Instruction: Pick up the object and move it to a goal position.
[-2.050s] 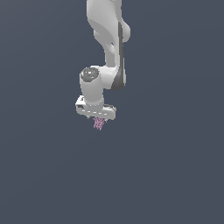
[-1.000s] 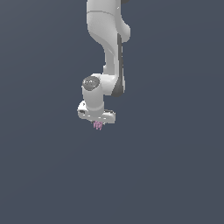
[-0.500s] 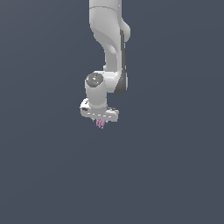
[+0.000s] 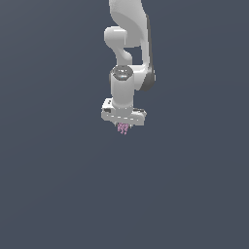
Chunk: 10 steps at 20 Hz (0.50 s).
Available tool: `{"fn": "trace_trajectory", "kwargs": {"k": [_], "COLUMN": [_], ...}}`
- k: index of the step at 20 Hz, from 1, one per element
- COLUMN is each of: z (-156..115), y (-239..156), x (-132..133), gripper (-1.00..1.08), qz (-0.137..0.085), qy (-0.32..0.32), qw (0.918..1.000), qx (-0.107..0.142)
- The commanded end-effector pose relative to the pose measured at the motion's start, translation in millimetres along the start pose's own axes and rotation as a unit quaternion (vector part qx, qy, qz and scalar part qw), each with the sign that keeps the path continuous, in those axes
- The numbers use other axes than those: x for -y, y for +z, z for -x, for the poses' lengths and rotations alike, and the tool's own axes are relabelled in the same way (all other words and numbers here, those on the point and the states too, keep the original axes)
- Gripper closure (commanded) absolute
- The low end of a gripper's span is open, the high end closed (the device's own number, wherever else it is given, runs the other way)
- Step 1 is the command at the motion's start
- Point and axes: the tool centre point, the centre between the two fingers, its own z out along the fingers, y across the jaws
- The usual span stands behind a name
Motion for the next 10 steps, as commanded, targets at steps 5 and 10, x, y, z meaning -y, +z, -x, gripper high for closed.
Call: {"fn": "trace_trajectory", "kwargs": {"k": [5, 10], "z": [20, 28], "y": [-31, -44], "x": [36, 50], "gripper": [1.08, 1.08], "qz": [0.001, 0.001], "qy": [0.0, 0.0], "qw": [1.0, 1.0], "qx": [0.0, 0.0]}}
